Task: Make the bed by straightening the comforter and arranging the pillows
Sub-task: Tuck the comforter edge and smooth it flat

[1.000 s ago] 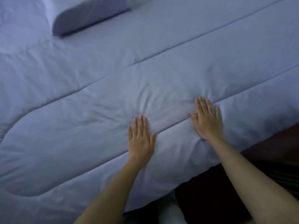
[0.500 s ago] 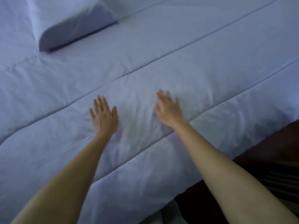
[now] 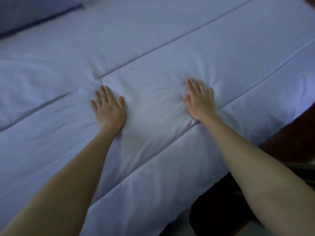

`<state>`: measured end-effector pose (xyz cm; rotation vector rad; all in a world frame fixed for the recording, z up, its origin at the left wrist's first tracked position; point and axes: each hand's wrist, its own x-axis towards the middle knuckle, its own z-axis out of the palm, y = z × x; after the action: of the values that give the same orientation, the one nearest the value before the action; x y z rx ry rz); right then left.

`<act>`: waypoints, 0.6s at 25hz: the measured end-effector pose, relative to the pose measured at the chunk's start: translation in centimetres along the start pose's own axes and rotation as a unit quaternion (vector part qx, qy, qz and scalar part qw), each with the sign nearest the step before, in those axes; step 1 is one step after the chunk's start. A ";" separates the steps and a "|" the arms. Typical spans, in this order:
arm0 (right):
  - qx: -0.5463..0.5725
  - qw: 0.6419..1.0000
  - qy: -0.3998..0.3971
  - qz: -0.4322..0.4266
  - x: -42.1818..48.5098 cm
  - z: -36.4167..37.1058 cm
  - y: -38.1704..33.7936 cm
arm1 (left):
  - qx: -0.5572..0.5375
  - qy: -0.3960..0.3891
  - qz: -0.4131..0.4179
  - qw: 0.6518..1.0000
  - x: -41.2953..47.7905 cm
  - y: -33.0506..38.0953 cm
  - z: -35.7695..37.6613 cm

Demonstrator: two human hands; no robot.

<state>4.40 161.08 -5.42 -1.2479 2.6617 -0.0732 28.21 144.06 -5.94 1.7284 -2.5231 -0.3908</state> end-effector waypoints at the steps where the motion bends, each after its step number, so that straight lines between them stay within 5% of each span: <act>1: 0.001 1.000 0.003 0.020 -0.8 -0.4 2.8 | 0.005 -0.007 0.027 1.000 -0.8 2.4 0.5; 8: 0.036 0.986 -0.060 0.150 -7.9 -2.5 18.7 | 0.002 -0.109 0.205 0.973 -11.6 18.4 4.4; 11: 0.166 0.967 -0.062 0.186 -9.0 -5.7 23.3 | -0.066 -0.177 0.316 0.930 -15.5 26.0 3.5; 13: 0.252 0.956 -0.037 0.144 -8.9 -8.8 25.4 | -0.128 -0.232 0.298 0.917 -16.1 31.1 1.8; 15: 0.344 0.931 -0.023 0.118 -7.5 -12.8 27.6 | -0.204 -0.205 0.249 0.924 -15.5 35.8 0.3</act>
<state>-14.32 183.98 4.71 -0.6830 2.3748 -0.8433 1.33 170.61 3.78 0.8856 -2.7424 -1.2265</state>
